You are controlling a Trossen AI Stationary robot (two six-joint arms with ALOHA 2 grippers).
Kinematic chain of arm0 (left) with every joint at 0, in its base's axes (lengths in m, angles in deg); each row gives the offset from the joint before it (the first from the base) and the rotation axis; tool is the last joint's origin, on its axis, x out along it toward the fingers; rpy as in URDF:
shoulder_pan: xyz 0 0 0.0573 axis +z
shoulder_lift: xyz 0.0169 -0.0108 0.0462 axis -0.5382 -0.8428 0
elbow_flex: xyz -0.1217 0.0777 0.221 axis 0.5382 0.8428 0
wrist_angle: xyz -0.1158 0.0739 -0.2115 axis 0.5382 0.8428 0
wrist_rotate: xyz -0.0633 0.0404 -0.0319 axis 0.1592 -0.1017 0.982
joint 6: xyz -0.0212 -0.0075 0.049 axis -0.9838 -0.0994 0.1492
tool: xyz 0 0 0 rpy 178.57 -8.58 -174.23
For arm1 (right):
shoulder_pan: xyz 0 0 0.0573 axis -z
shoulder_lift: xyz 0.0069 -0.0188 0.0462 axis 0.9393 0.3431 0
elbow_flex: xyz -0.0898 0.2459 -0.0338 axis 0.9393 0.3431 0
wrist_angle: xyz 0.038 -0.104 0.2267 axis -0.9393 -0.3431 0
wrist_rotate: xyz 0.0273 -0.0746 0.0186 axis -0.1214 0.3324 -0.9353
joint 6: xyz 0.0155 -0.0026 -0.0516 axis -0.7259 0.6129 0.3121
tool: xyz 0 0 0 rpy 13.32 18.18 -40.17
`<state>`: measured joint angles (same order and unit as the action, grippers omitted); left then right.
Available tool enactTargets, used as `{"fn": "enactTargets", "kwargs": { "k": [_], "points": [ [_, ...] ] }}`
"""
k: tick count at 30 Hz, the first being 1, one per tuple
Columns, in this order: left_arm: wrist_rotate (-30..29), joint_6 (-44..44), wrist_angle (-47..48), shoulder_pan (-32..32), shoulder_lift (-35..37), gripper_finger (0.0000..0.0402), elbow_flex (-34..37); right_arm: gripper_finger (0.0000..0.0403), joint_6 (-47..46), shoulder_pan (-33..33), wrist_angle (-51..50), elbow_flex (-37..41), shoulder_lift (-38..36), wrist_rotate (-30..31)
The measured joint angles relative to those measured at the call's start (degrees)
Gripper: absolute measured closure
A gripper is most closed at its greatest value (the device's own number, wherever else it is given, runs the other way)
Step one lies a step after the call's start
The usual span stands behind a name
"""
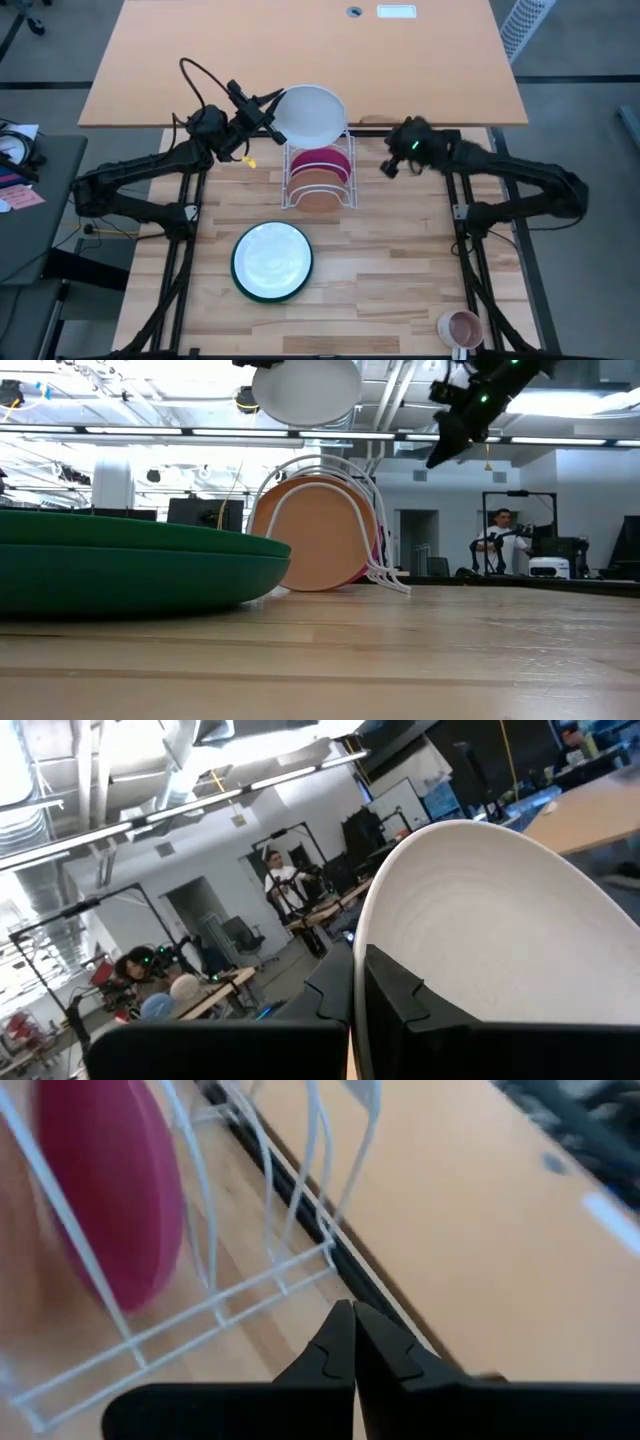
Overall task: Sort dishes
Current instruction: Put the white plate on the dish rack
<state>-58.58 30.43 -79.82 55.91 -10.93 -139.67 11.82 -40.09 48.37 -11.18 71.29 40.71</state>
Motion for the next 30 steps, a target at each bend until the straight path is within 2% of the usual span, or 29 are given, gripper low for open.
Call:
{"fn": "enactTargets", "kwargs": {
  "k": [4,6,7,9,14,18,22,30],
  "points": [
    [-1.53,1.36,-1.05,-0.93,0.0,0.0401,0.0,0.0401,-2.55,9.9,7.26,0.68,-0.64,-21.07],
    [-2.61,2.7,-0.57,-1.57,0.27,0.0401,0.0,0.0399,-3.32,9.52,13.12,3.46,-0.65,-27.76],
    [-3.66,3.74,-0.57,-1.94,0.36,0.0401,0.0,0.0398,-3.92,8.05,16.5,5.45,-0.66,-28.46],
    [-5.41,6.26,-0.8,-2.69,0.62,0.0401,0.0,0.0398,-4.96,4.45,23.37,10.25,-0.13,-26.44],
    [-7.59,9.51,-0.67,-3.87,1.9,0.0401,0.0,0.0397,-7.68,-1.28,38.15,19.7,0.1,-15.1],
    [-7.51,9.18,-0.87,-3.95,2.32,0.0401,0.0,0.0397,-10.05,-2.83,40.96,22.45,1.08,-7.04],
    [-7.36,7.2,1.01,-3.93,2.19,0.0401,0.0,0.0397,-10.64,-3.78,42.01,23.16,4.35,-6.18],
    [-6.67,5.43,1.28,-4.17,1.92,0.0401,0.0,0.0398,-13.19,-5.33,51.95,22.96,14.86,-3.5]
  ]
}}
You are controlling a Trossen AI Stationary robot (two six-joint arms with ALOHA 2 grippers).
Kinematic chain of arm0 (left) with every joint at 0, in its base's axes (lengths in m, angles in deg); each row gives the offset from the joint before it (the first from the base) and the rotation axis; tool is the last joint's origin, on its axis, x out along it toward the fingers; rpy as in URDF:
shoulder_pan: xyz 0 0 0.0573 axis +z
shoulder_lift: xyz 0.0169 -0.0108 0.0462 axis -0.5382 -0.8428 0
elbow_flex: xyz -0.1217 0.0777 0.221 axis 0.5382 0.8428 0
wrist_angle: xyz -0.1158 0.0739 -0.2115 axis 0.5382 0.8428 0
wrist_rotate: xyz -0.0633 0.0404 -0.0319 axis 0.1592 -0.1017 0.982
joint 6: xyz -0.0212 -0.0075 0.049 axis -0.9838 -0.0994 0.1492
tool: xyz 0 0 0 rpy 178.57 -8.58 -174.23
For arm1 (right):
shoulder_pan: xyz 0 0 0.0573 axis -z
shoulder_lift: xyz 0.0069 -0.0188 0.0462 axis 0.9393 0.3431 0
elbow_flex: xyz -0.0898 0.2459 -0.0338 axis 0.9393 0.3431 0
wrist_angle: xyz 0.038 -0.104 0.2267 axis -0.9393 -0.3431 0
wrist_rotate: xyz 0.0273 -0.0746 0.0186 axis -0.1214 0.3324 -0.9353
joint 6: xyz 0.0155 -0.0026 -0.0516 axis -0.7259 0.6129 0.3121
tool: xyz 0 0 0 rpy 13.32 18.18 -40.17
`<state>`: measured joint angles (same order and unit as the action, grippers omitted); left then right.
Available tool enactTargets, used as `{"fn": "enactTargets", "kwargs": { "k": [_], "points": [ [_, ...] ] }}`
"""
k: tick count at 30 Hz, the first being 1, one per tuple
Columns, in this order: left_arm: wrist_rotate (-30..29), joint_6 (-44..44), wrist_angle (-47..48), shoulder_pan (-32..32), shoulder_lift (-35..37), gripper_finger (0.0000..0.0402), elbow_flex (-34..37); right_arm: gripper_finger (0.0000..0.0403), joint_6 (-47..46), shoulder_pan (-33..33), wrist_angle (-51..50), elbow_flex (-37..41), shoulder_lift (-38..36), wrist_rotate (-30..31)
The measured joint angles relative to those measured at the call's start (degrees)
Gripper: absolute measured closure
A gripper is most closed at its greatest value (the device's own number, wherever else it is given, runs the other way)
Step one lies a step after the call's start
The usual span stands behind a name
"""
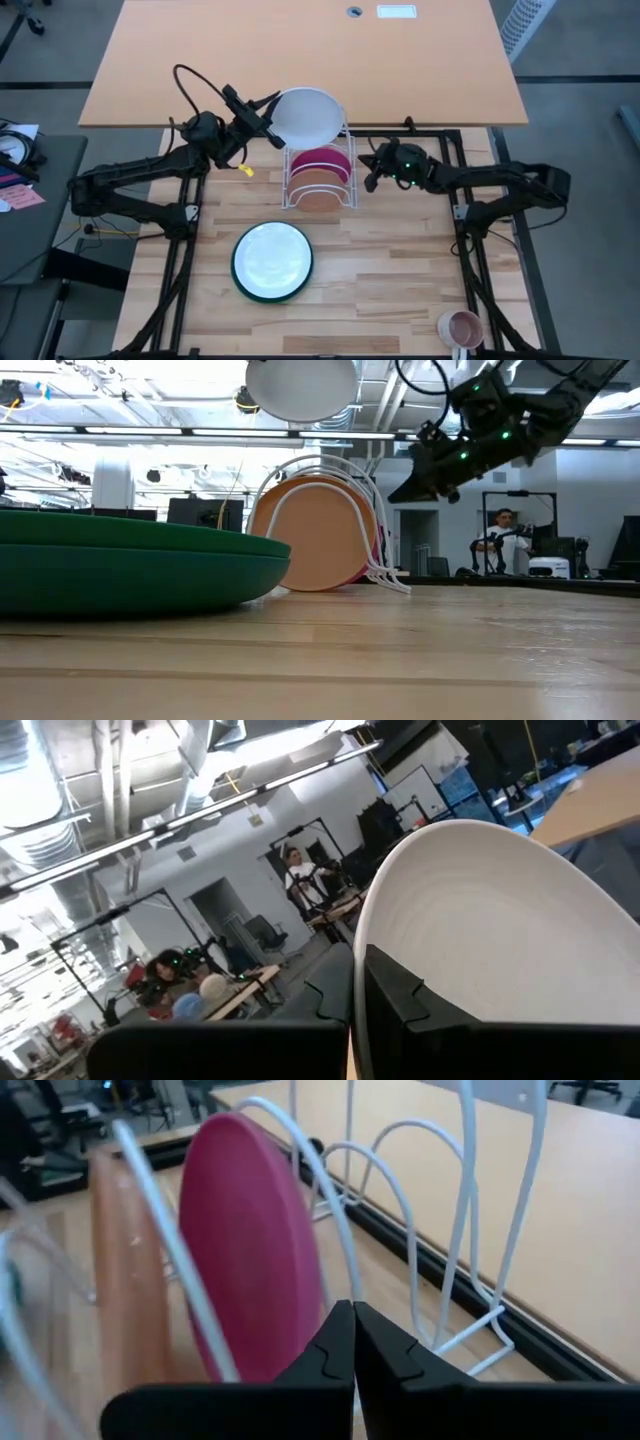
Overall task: Sort dishes
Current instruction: Put the white plate on the dish rack
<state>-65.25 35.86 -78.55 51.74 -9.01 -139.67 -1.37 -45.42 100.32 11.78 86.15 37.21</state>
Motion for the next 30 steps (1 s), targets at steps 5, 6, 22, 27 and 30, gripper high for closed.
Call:
{"fn": "enactTargets", "kwargs": {
  "k": [5,6,22,27,30],
  "points": [
    [-0.04,0.14,0.77,0.02,0.0,0.0401,0.0,0.0399,-0.04,0.0,3.44,0.0,3.33,0.65],
    [-0.02,0.16,0.78,0.0,0.0,0.0401,0.0,0.0399,0.1,0.0,4.02,-0.02,3.87,0.65],
    [0.18,0.29,1.04,0.02,-0.05,0.0401,0.0,0.0399,1.94,-0.11,9.74,-2.35,10.33,0.58],
    [0.1,0.81,0.88,0.02,-0.57,0.0401,0.0,0.0399,3.58,-0.07,9.68,-3.02,10.71,0.51],
    [0.07,0.75,1.31,0.07,-0.61,0.0401,0.0,0.0399,4.73,-0.07,9.64,-3.02,10.69,0.22]
  ]
}}
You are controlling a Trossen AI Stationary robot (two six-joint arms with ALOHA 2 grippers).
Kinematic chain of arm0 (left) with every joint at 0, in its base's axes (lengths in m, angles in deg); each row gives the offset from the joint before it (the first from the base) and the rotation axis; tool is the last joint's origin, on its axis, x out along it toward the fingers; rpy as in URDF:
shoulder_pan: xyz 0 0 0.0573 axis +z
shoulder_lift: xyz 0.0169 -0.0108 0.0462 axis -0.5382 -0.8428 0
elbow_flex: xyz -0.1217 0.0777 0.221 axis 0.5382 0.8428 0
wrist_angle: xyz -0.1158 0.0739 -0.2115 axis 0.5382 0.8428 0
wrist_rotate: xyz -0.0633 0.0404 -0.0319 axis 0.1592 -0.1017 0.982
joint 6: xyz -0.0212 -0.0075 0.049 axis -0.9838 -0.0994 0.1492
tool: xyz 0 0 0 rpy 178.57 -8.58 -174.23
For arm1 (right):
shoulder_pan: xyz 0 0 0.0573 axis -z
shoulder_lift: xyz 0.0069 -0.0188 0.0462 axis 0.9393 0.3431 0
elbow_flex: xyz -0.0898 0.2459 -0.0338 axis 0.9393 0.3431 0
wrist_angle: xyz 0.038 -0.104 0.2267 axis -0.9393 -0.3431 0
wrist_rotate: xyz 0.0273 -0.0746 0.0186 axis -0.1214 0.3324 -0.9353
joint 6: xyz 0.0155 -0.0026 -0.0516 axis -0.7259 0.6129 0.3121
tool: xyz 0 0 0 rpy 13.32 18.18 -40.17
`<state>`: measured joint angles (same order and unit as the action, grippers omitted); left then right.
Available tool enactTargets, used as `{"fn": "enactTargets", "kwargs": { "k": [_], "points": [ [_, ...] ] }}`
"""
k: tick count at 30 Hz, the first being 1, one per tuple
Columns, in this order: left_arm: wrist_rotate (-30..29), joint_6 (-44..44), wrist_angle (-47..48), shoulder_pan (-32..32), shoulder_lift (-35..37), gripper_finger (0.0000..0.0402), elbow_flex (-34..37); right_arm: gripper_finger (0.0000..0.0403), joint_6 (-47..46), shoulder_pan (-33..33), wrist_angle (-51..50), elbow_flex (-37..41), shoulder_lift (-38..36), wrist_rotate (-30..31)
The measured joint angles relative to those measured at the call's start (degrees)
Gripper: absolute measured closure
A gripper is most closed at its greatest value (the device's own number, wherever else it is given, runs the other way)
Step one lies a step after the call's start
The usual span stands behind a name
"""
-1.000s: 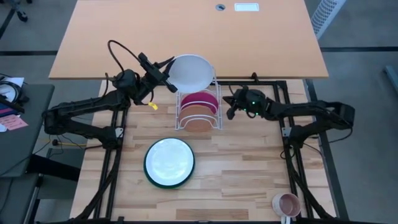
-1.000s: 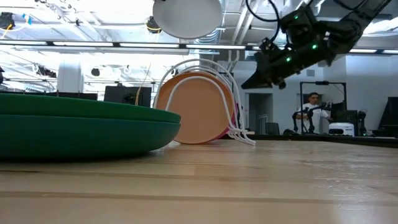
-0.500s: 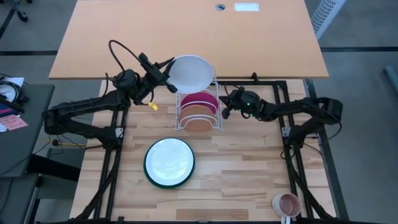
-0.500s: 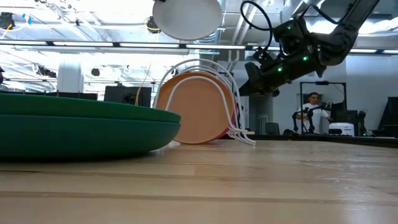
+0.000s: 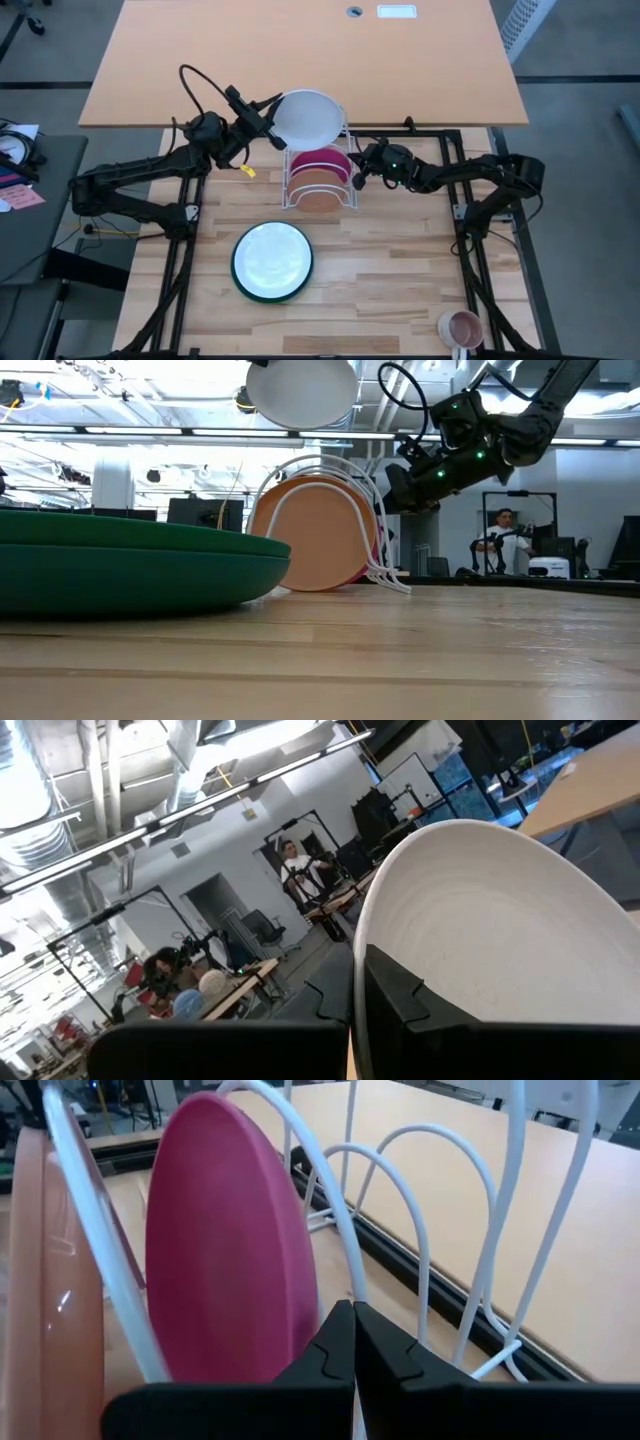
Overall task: Sort dishes
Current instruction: Put the white plate on the dish rack
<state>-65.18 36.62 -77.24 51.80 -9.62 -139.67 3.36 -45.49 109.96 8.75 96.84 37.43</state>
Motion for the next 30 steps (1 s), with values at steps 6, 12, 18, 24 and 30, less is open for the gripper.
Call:
{"fn": "enactTargets", "kwargs": {
  "k": [6,12,18,24,30],
  "points": [
    [-0.65,-0.2,0.58,0.0,-0.31,0.0401,-0.02,0.0399,0.82,-0.05,-0.46,0.01,0.0,-0.43],
    [-0.89,-0.17,2.14,0.0,-0.31,0.0401,-0.04,0.0399,1.38,-0.48,-0.46,0.01,-0.02,-2.03],
    [-1.48,0.59,2.37,0.0,-0.31,0.0401,-0.04,0.0399,1.72,-1.04,-0.42,0.01,-0.02,-2.06],
    [-1.73,0.96,2.93,0.02,-0.31,0.0401,-0.04,0.0399,3.57,-1.73,-0.42,0.01,-0.04,-2.44],
    [-2.16,1.38,4.58,1.14,-0.31,0.0401,-0.04,0.0399,4.92,-2.17,-0.42,0.01,-0.04,-3.2]
  ]
}}
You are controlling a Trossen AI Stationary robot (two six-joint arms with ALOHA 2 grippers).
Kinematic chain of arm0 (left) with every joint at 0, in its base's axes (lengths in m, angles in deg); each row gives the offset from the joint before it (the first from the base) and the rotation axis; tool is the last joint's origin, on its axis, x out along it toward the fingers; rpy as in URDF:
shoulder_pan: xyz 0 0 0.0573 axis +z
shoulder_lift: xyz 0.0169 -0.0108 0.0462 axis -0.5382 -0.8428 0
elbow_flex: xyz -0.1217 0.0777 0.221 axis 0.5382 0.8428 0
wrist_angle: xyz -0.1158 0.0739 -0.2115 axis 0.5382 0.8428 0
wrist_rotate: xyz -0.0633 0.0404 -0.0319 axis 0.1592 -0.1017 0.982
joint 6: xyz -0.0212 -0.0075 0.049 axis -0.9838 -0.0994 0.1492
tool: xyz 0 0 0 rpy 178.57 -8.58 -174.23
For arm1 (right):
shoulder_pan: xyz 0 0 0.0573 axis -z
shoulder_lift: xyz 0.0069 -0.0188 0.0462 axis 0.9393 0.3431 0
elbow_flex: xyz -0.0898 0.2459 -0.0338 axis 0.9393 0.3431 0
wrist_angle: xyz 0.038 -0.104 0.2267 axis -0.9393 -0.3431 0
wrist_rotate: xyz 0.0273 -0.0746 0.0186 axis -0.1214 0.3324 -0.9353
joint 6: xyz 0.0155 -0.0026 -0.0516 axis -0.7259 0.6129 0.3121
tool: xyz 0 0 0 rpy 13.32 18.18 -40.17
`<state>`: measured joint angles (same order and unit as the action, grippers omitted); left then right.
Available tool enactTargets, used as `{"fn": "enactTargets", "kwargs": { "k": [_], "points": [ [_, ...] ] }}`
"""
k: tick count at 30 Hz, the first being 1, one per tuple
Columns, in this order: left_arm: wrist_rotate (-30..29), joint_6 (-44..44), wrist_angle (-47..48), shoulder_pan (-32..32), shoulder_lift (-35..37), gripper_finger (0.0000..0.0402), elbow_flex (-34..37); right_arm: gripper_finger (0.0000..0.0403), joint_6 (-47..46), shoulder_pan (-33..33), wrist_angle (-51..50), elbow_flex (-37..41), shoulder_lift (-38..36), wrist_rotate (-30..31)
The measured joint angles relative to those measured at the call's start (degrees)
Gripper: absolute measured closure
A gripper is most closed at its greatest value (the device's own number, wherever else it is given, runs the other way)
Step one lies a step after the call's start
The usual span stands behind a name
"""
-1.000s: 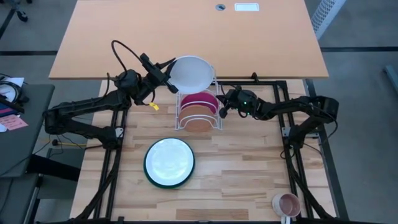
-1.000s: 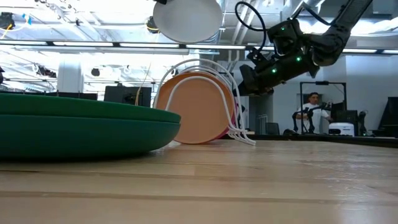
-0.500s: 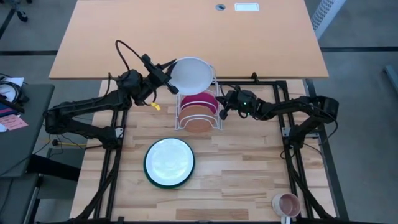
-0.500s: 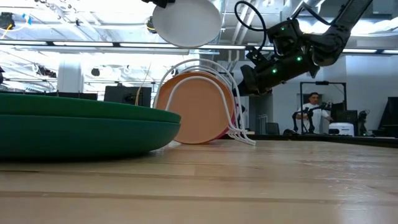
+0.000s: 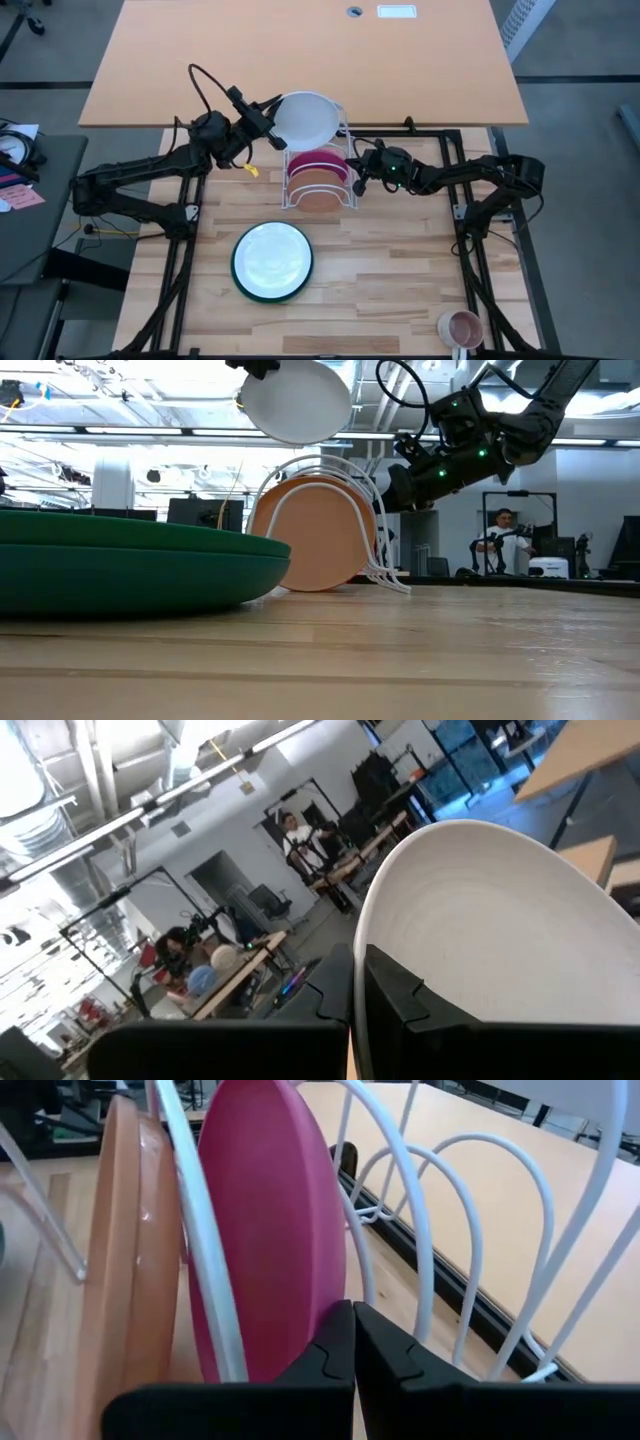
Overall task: Sort dishes
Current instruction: Put the white plate on the dish rack
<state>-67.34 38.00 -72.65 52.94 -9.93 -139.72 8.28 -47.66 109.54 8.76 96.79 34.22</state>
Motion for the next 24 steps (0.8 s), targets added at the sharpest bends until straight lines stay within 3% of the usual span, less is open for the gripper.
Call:
{"fn": "enactTargets", "kwargs": {
  "k": [9,16,19,24],
  "points": [
    [0.31,0.54,2.1,2.42,0.0,0.0401,0.0,0.0399,2.52,-0.21,-0.01,0.02,0.0,-0.22],
    [7.01,1.75,1.4,3.17,-1.57,0.0401,1.43,0.0399,2.94,-0.22,-0.02,0.03,0.0,-0.24],
    [4.24,8.47,-6.11,2.7,-3.82,0.0401,4.75,0.0399,2.96,-0.49,-0.02,0.06,0.0,-0.24],
    [3.98,9.99,-16.43,2.09,-4.5,0.0401,8.75,0.0399,3.15,-0.5,-0.2,0.07,-0.02,-0.24]
  ]
}}
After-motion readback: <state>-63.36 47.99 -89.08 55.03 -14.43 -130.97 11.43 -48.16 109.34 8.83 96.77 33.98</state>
